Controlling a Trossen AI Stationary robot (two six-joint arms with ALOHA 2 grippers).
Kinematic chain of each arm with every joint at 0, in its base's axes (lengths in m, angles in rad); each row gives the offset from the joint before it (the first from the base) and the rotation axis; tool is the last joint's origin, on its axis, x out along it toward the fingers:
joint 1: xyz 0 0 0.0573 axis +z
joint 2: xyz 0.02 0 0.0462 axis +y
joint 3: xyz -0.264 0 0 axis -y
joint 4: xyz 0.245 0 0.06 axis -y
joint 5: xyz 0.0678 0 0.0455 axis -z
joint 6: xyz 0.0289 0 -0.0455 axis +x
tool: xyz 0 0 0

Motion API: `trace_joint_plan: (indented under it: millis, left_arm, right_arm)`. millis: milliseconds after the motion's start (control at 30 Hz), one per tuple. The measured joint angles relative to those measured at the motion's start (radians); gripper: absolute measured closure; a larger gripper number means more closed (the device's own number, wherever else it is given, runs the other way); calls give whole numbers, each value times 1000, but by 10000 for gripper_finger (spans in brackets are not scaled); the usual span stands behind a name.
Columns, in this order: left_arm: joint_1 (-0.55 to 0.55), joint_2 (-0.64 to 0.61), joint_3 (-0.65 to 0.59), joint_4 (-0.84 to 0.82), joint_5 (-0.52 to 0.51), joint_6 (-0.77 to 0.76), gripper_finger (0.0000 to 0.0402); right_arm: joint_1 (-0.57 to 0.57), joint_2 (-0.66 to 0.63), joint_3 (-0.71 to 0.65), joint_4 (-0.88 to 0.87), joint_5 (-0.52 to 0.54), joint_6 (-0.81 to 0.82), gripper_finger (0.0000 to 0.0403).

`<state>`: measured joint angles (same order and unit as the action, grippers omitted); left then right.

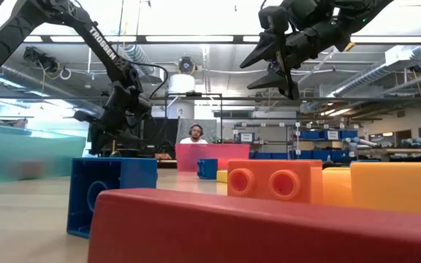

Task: Sort blocks by size
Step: Put the blue 4 studded building block into the teal bin

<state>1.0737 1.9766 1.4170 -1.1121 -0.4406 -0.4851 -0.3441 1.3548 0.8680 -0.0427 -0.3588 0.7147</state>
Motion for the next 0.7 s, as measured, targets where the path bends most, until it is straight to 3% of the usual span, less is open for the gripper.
trace_joint_plan:
  millis: [700]
  left_arm:
    - [38,28,0,0,-22,77,401]
  right_arm:
    - [-6,0,0,4,0,16,172]
